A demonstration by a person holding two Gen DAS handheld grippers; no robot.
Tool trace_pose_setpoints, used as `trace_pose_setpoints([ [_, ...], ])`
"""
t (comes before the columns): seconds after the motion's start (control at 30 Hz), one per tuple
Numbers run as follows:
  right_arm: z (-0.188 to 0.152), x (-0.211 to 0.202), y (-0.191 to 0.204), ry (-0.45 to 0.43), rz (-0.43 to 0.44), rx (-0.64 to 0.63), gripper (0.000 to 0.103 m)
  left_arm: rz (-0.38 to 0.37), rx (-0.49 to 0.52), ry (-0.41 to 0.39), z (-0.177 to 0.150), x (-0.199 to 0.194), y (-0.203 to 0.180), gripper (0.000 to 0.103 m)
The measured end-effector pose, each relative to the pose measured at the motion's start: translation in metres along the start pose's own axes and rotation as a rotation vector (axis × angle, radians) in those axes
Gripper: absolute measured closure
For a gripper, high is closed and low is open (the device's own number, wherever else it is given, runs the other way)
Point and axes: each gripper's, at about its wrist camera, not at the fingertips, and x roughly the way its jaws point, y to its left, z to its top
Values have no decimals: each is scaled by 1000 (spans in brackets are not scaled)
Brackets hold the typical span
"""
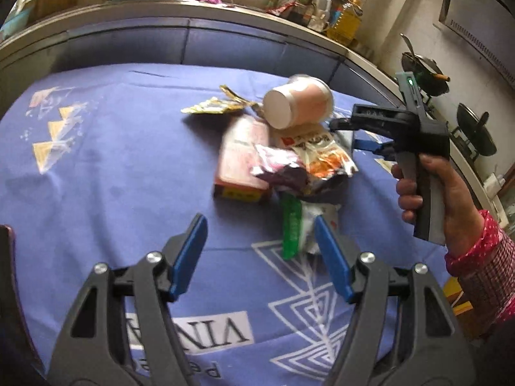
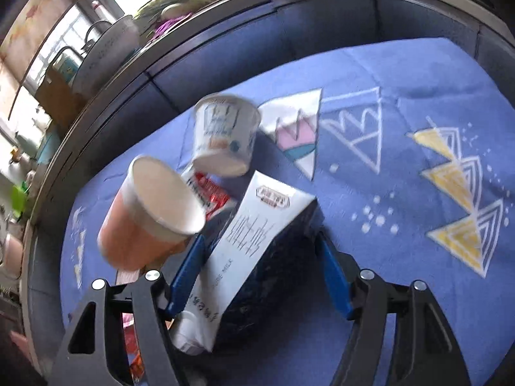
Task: Collect trash
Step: 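Grasp the white milk carton with the right gripper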
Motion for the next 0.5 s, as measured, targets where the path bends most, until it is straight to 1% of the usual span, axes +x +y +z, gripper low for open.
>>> trace_pose_setpoints([
  [0.07,-3,-1,2,3,3,-29,36,-13,16,22,-4,8,-10,36],
  [0.1,-3,-1,2,-2,8,-44,41,-13,21,34,-5,13,-14,36],
  [0.17,-3,-5,1,-9,8,-65,44,-23,23,62,-6,23,-23,31],
  [0.23,-4,-11,-5,-30,-14,-53,47,-32,21,83,-7,34,-32,28],
  [0.37,-10,-28,-35,-56,-32,-14,47,-32,13,128,-8,60,-39,28],
  [0.5,-19,-54,-75,-95,-96,-12,47,-54,-13,165,-6,79,-46,28],
])
